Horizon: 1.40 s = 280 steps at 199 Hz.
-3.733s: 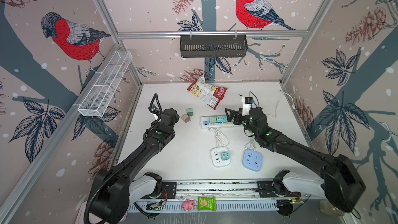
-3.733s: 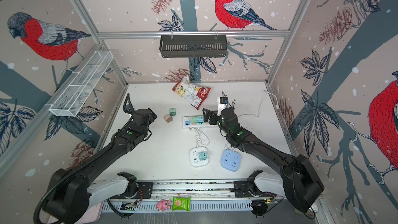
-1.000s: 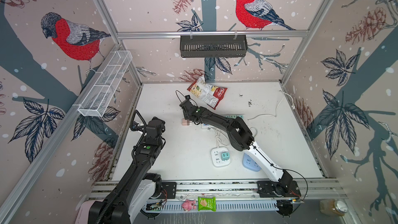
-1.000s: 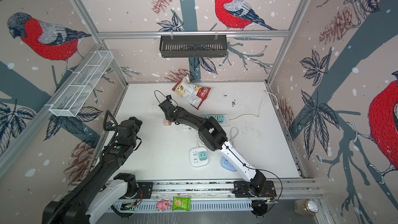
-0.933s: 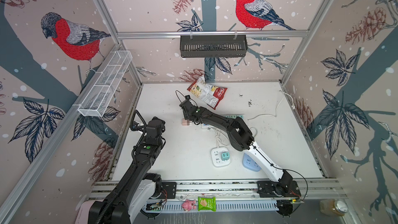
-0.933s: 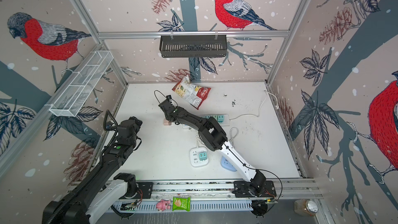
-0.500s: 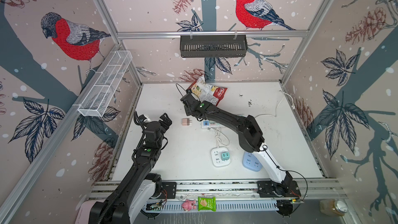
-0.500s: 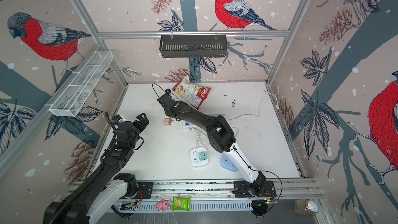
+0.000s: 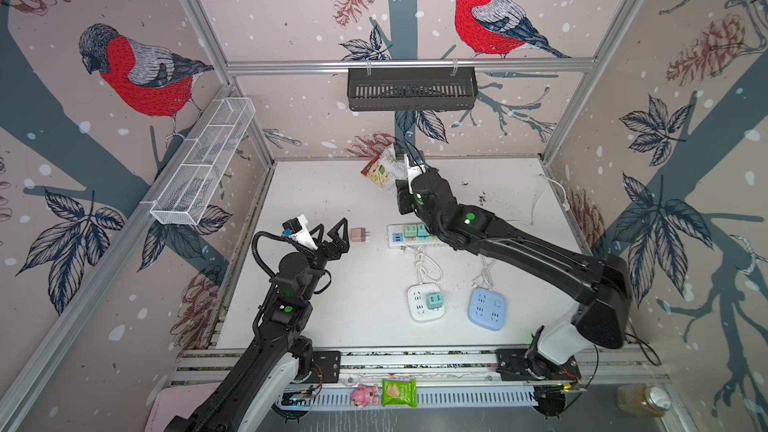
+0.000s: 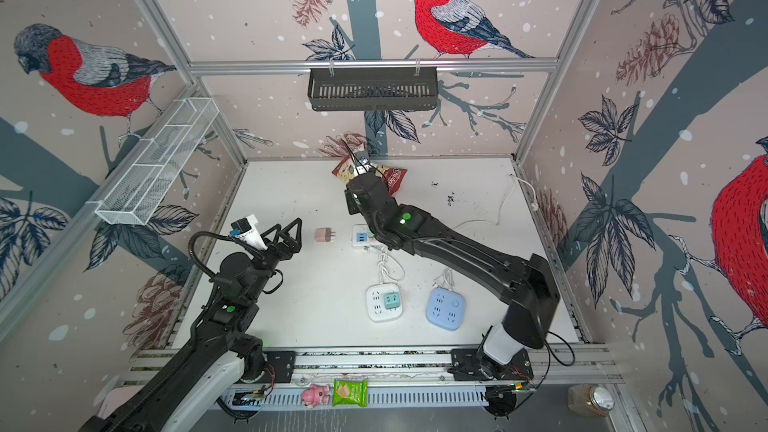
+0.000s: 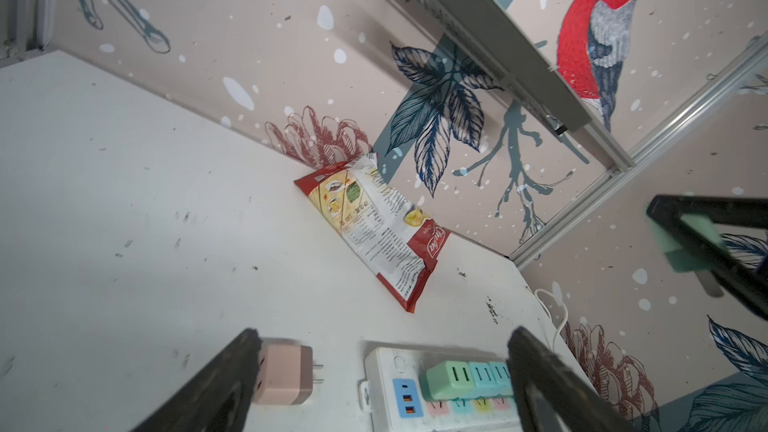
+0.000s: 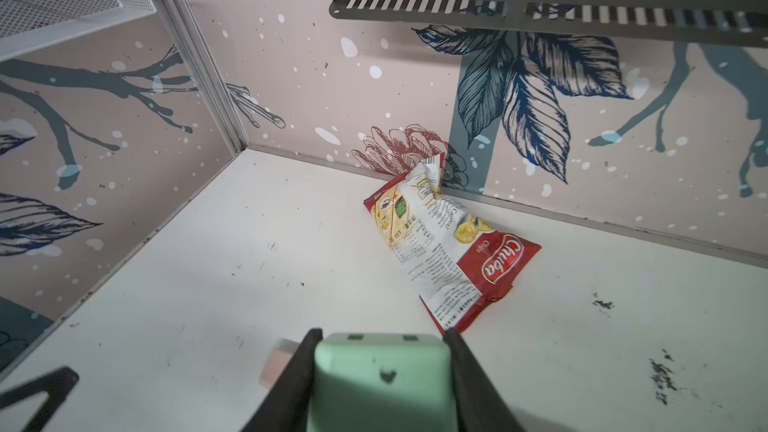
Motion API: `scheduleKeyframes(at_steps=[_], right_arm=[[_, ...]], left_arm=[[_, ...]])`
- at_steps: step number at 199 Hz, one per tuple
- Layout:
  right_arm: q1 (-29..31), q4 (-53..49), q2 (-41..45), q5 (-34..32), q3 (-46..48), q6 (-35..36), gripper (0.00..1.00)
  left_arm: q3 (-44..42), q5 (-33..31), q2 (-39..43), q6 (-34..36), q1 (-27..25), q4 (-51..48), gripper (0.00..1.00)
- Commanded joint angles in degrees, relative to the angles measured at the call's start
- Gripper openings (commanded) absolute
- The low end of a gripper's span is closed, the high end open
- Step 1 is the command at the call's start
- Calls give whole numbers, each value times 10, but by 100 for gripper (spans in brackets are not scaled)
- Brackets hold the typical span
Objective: Insert the plug
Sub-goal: 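Lift the green adapter with the right gripper while the left gripper approaches, then close the left gripper on the green adapter held by the right gripper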
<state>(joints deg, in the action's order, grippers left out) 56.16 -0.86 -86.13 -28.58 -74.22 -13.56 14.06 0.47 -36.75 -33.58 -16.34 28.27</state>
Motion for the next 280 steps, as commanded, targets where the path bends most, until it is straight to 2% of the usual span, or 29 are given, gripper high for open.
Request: scheduleKeyframes(at_steps=[1, 34, 42, 57, 69, 85, 112, 124, 162, 223, 280], right_arm=[[4, 217, 86, 14, 153, 100, 14], [-11, 389, 261, 12, 370, 166, 15], [-20, 425, 299, 28, 417, 176, 17], [-49, 461, 352, 103, 484, 181, 15], [-67, 479, 371, 113, 513, 170, 12], [-85, 490, 372, 127, 528, 177, 4], [-92, 531, 365, 239, 567, 259, 6], [-86, 539, 362, 260, 576, 282, 5], [-62, 602, 366, 273, 637, 386, 3], [-61, 597, 361, 290, 648, 417, 3], [-68, 714, 326, 289, 695, 461, 3]], left_arm=[[1, 19, 11, 38, -13, 50, 92], [2, 41, -6, 62, -53, 87, 90], [3, 46, -14, 76, -68, 97, 89], [12, 51, -25, 92, -94, 102, 88], [20, 53, -31, 102, -110, 96, 87], [27, 58, -32, 115, -124, 91, 86], [36, 65, -35, 130, -139, 87, 86], [39, 72, -40, 133, -144, 88, 86], [51, 112, -70, 148, -165, 104, 82], [97, 138, -121, 182, -206, 68, 78], [115, 167, -144, 194, -220, 59, 77]])
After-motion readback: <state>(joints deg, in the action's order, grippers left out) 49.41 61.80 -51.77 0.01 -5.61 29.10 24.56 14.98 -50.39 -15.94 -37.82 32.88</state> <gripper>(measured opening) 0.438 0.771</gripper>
